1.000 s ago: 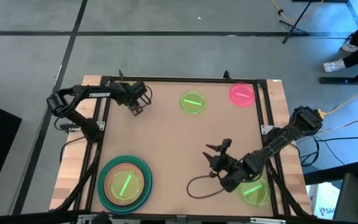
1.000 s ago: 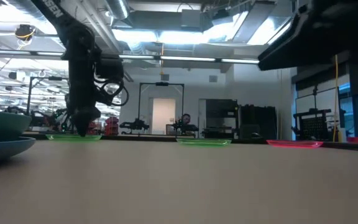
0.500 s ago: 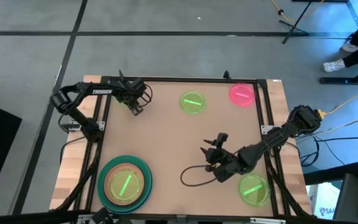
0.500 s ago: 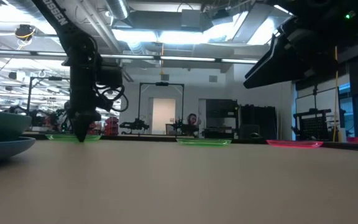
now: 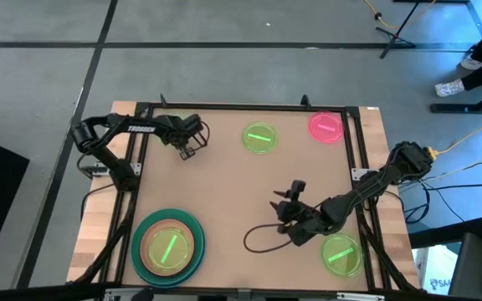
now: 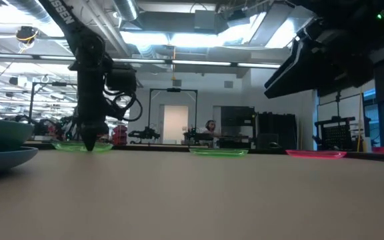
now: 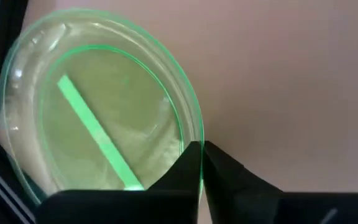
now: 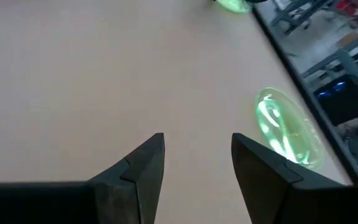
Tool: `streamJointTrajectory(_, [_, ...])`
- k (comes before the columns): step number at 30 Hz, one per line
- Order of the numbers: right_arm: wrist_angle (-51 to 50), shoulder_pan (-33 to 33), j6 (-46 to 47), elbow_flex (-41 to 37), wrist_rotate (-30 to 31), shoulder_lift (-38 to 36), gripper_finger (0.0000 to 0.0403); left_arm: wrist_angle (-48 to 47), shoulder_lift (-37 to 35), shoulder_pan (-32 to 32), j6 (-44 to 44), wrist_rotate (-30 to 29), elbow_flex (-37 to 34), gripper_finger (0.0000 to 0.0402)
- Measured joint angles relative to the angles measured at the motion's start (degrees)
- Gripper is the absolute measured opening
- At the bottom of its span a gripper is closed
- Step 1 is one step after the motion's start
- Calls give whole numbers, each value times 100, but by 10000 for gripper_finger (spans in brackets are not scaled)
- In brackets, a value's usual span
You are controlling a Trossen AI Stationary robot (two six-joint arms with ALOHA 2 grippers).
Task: Stack plastic plates
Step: Stack the light green plate on top of the light green plate
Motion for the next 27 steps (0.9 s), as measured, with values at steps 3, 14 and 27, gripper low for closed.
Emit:
streamJointTrajectory(3, [13, 2, 11, 0, -202, 0, 182, -32, -5, -263, -108, -9, 0, 5])
streamJointTrajectory(14, [46, 7, 18, 0, -552, 2, 182, -1263, -610, -1574, -720, -238, 523, 2])
streamJointTrajectory(27, [44, 7, 18, 0, -560, 2, 182, -2723, -878, -4294, -2306, 172, 2304, 2])
